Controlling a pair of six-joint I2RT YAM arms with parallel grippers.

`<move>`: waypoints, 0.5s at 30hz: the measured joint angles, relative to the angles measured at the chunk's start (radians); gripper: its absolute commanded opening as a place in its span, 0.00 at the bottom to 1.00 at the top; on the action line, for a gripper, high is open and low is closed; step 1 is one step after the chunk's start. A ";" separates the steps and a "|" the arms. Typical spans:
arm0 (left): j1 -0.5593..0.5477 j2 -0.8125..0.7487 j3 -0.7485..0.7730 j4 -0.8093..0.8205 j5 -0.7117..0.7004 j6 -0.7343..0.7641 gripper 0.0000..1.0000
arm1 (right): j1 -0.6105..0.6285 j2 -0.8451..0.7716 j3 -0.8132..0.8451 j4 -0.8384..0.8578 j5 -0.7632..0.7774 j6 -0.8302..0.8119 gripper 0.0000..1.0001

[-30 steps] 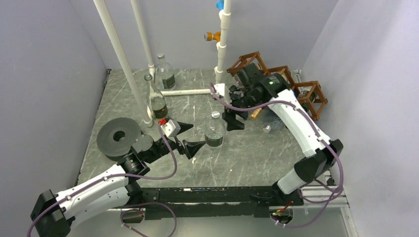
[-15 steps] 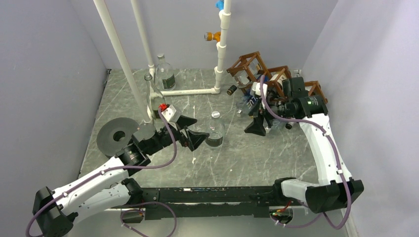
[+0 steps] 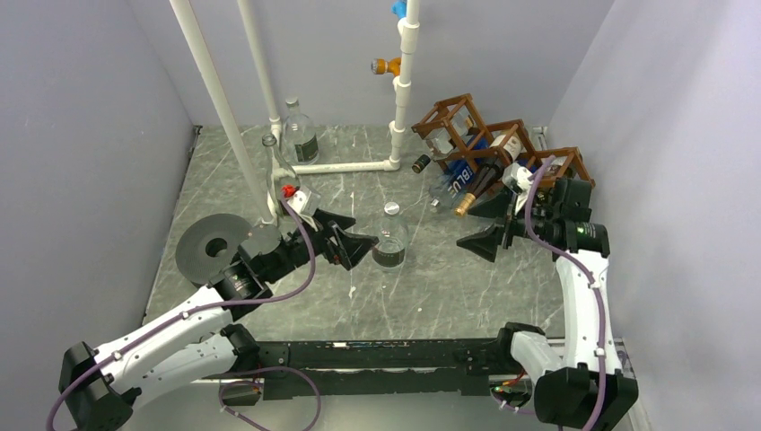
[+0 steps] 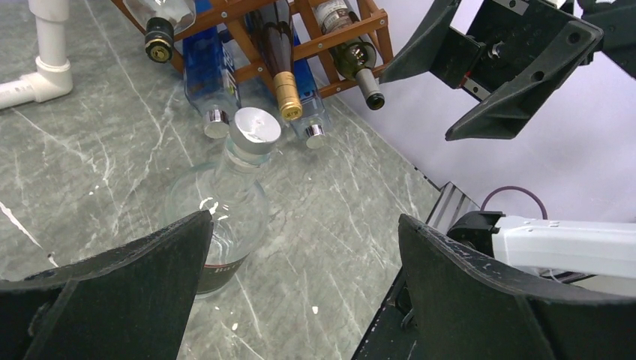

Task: Take the wine bottle off the wine rack
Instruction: Pick up the wine bottle from the center of the board.

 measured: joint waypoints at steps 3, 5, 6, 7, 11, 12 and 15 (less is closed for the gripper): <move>0.000 0.001 0.002 -0.016 0.003 -0.015 0.99 | -0.035 -0.026 -0.045 0.080 -0.056 0.051 1.00; 0.000 0.008 0.009 -0.039 0.005 -0.021 0.99 | -0.060 -0.042 -0.089 0.148 -0.088 0.100 1.00; 0.000 0.016 0.019 -0.056 0.008 -0.022 0.99 | -0.071 -0.048 -0.110 0.177 -0.097 0.124 1.00; 0.000 0.026 0.035 -0.083 0.008 -0.026 1.00 | -0.081 -0.056 -0.133 0.211 -0.106 0.149 1.00; 0.000 0.091 0.155 -0.224 0.006 -0.035 0.99 | -0.112 -0.100 -0.223 0.353 -0.139 0.254 1.00; 0.000 0.106 0.187 -0.254 0.003 -0.036 0.99 | -0.119 -0.114 -0.245 0.386 -0.145 0.279 1.00; -0.015 0.131 0.261 -0.325 -0.031 -0.042 1.00 | -0.133 -0.147 -0.284 0.451 -0.161 0.322 1.00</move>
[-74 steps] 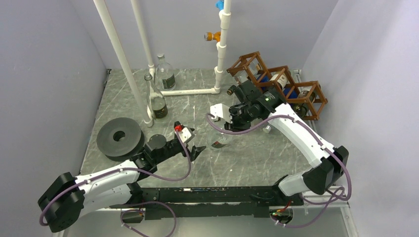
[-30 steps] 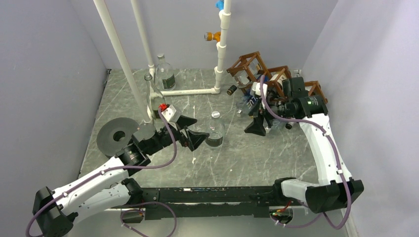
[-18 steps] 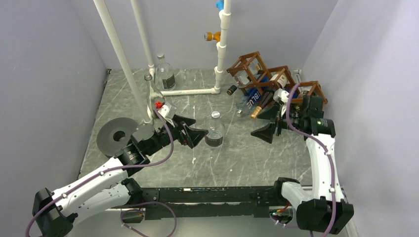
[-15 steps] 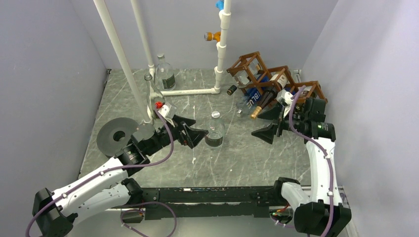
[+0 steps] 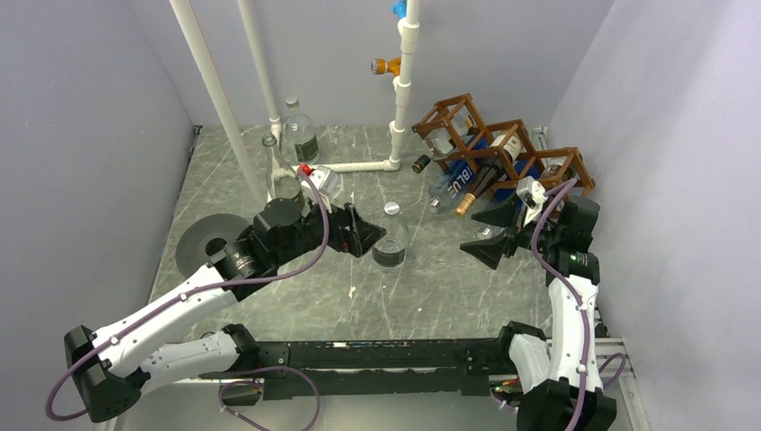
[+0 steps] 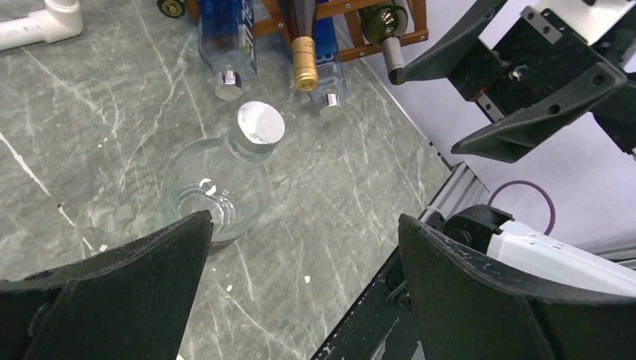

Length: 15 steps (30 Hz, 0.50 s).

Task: Take the wine bottle off the wine rack
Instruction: Pick up the wine bottle from the center of the board.

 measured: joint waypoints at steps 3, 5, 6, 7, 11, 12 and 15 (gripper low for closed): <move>-0.043 0.023 0.052 -0.069 -0.072 -0.002 0.99 | -0.002 -0.016 -0.005 0.026 -0.008 0.006 1.00; -0.076 0.051 0.087 -0.107 -0.119 -0.002 1.00 | -0.003 -0.021 -0.005 0.032 -0.007 0.005 1.00; -0.094 0.072 0.109 -0.129 -0.153 -0.003 1.00 | -0.003 -0.023 -0.005 0.032 -0.006 0.003 1.00; -0.113 0.096 0.136 -0.159 -0.191 -0.005 1.00 | -0.003 -0.024 -0.005 0.032 -0.005 -0.002 1.00; -0.190 0.211 0.271 -0.285 -0.372 -0.032 0.96 | -0.003 -0.026 -0.005 0.031 0.002 -0.014 1.00; -0.207 0.238 0.306 -0.315 -0.416 -0.041 0.95 | -0.003 -0.027 -0.005 0.031 0.005 -0.018 1.00; -0.256 0.318 0.408 -0.384 -0.529 -0.060 0.92 | -0.003 -0.034 -0.005 0.031 0.019 -0.021 1.00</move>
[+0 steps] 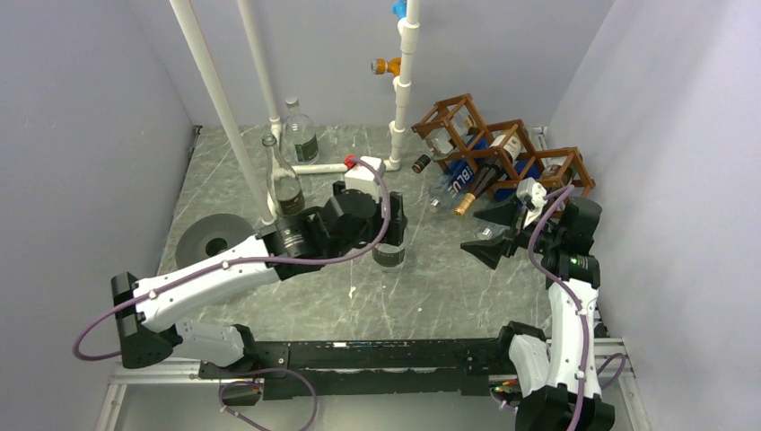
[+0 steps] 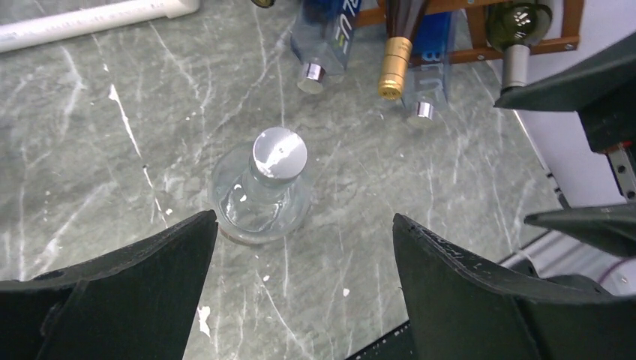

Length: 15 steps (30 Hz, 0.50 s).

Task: Take the wine bottle off the wine rack
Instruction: Pick up the wine bottle from the center of the board.

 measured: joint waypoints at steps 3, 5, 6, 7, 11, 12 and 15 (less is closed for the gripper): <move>-0.028 0.060 0.060 -0.029 -0.076 -0.005 0.91 | 0.000 -0.011 -0.001 0.000 0.005 0.000 1.00; -0.036 0.098 0.080 -0.035 -0.109 -0.005 0.91 | 0.000 -0.025 -0.004 0.000 0.009 0.000 1.00; -0.037 0.114 0.084 -0.037 -0.121 -0.005 0.92 | 0.000 -0.032 -0.005 0.000 0.010 0.000 1.00; -0.037 0.131 0.087 -0.043 -0.133 -0.005 0.91 | 0.000 -0.040 -0.007 0.000 0.011 0.000 1.00; -0.038 0.201 0.105 -0.077 -0.176 -0.006 0.92 | 0.000 -0.072 -0.011 0.000 0.020 0.000 1.00; -0.038 0.215 0.108 -0.085 -0.181 -0.007 0.92 | 0.000 -0.078 -0.011 0.000 0.023 0.000 1.00; -0.038 0.253 0.113 -0.089 -0.185 -0.009 0.93 | 0.000 -0.093 -0.013 0.001 0.029 0.000 1.00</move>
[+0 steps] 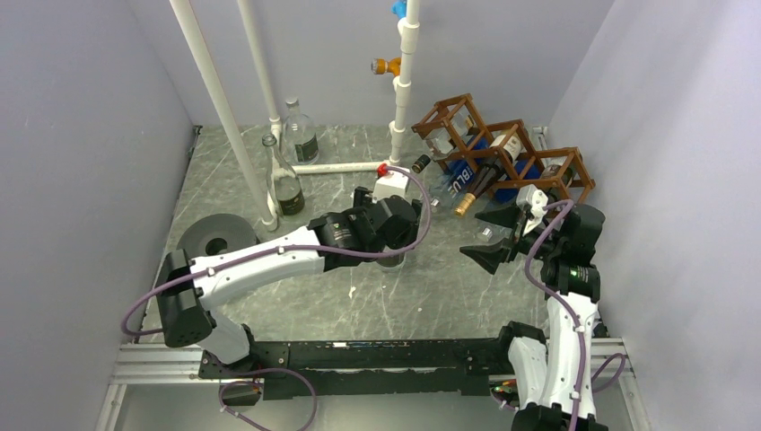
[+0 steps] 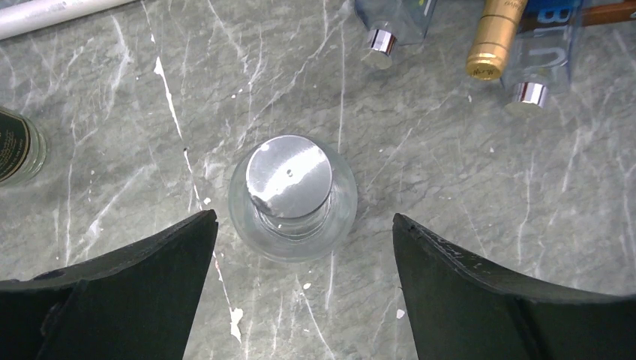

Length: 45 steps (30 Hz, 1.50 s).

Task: Take the wine bottle off the wine rack
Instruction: Pick up the wine bottle from the center of the board.

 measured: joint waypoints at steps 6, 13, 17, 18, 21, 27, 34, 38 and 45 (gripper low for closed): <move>0.000 0.056 0.002 0.029 0.000 0.051 0.93 | 0.000 -0.023 -0.002 0.000 0.005 0.000 1.00; 0.003 0.117 0.019 0.052 -0.015 0.076 0.88 | 0.001 -0.043 -0.003 0.000 0.006 -0.002 1.00; 0.008 0.143 0.021 0.051 -0.018 0.076 0.86 | 0.002 -0.051 -0.003 0.000 0.007 -0.006 1.00; 0.009 0.143 0.020 0.052 -0.021 0.075 0.85 | 0.002 -0.053 -0.003 0.000 0.008 -0.008 1.00; 0.013 0.142 0.019 0.069 -0.035 0.073 0.82 | 0.002 -0.058 -0.003 -0.001 0.009 -0.011 1.00; 0.027 0.142 0.018 0.079 -0.051 0.072 0.71 | 0.002 -0.061 -0.005 -0.001 0.023 -0.019 1.00; 0.035 0.142 0.018 0.077 -0.069 0.067 0.50 | 0.002 -0.061 -0.008 -0.001 0.023 -0.026 1.00; 0.035 0.142 0.017 0.084 -0.074 0.068 0.36 | 0.002 -0.058 -0.008 -0.002 0.023 -0.030 1.00; 0.037 0.140 0.009 0.112 -0.071 0.075 0.00 | 0.002 -0.048 -0.008 -0.009 0.023 -0.042 1.00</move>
